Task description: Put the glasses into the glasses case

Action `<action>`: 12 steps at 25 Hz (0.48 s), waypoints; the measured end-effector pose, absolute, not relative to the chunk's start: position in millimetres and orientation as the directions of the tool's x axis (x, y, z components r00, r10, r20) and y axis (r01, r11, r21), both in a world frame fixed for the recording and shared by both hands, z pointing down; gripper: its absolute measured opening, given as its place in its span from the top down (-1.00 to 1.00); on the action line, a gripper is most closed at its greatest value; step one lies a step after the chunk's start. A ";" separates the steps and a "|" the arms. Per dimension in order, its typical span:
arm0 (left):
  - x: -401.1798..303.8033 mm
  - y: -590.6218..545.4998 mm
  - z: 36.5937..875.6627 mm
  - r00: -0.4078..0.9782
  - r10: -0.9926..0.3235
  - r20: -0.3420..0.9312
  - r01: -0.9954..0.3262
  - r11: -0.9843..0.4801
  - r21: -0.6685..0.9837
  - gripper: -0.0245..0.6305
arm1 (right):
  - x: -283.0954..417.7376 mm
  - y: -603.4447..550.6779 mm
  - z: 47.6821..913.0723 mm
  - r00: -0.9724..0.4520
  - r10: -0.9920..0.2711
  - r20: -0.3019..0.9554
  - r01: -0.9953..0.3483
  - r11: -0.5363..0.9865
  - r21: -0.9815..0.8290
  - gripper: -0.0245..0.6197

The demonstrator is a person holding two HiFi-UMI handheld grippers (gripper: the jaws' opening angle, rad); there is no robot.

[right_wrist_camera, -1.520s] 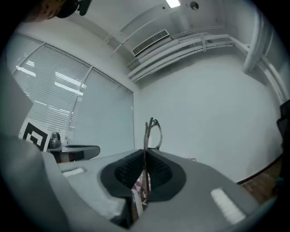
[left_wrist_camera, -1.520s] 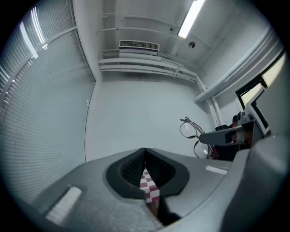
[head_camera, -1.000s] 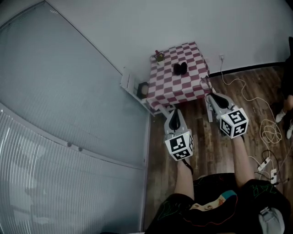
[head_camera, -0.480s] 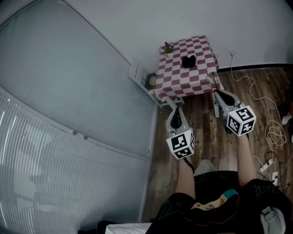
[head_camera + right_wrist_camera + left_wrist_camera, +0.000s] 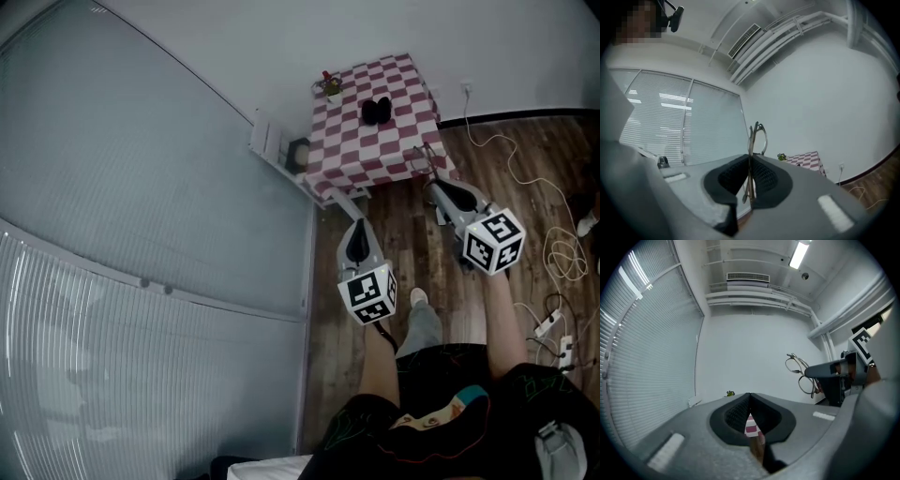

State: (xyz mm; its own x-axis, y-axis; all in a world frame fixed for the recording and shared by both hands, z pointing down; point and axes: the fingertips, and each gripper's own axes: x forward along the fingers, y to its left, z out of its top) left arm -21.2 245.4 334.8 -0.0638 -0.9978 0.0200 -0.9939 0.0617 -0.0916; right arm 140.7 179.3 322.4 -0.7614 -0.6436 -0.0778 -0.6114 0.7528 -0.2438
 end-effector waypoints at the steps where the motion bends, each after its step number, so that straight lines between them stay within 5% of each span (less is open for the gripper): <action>1: -20.4 240.3 338.7 -0.054 -0.998 0.028 -0.994 0.051 -0.092 0.90 | 141.1 175.3 322.5 -0.756 -0.649 -0.082 -0.615 0.748 -0.248 0.86; 12: -27.8 178.7 390.8 0.019 -0.990 0.136 -0.997 -0.029 -0.068 0.90 | 127.7 125.4 382.4 -0.731 -0.682 0.025 -0.649 0.683 -0.335 0.86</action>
